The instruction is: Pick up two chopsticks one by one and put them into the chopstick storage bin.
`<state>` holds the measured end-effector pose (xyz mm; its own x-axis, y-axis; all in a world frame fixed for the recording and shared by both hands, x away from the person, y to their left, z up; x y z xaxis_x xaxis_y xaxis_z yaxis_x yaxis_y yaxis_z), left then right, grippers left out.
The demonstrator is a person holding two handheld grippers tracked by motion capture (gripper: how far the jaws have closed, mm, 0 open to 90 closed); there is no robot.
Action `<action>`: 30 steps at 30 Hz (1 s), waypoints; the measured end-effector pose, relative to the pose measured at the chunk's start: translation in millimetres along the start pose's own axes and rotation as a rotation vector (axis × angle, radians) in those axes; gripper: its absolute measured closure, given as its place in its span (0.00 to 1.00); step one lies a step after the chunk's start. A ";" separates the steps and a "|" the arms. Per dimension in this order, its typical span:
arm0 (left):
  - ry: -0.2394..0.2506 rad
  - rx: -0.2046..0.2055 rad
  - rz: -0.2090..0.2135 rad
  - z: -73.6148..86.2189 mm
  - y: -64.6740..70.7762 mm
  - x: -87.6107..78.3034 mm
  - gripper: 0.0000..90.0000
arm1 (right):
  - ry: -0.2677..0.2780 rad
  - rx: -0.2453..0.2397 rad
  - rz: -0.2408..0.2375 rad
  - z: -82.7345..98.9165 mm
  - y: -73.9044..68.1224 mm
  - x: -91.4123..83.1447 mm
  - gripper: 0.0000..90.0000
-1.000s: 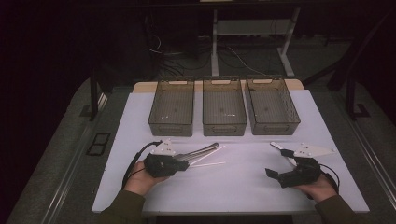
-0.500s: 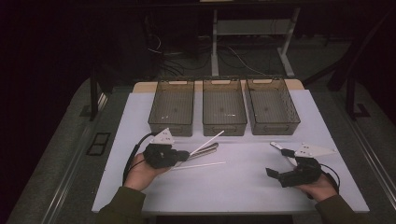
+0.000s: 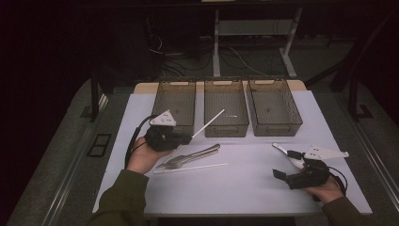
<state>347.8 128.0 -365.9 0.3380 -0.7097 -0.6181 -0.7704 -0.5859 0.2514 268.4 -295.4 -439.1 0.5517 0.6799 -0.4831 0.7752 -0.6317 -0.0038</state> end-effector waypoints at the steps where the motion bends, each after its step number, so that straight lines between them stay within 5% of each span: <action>1: 0.007 0.002 -0.004 -4.8 -3.2 -0.4 0.93 | -0.003 -0.002 -0.005 -0.6 -1.0 0.6 0.01; 17: 0.029 0.014 -0.068 -44.5 -26.1 -8.1 0.94 | -0.020 -0.017 0.003 -2.4 -4.4 8.3 0.01; 30: 0.075 -0.070 -0.161 -74.6 -79.1 -18.4 0.94 | -0.026 -0.017 0.005 -2.0 -4.4 8.5 0.01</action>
<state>442.9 158.2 -318.9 0.4948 -0.6305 -0.5980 -0.6646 -0.7179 0.2069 270.2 -286.1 -441.4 0.5475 0.6665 -0.5060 0.7778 -0.6284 0.0138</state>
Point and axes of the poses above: each handheld gripper's, and its own axes: x roughly forward along the jaws, z roughly out of its underside, y roughly to its right, the point moved 2 cm from there along x, roughly forward along the jaws, and after that the axes turned 12 degrees about -x, right-handed, at the moved point
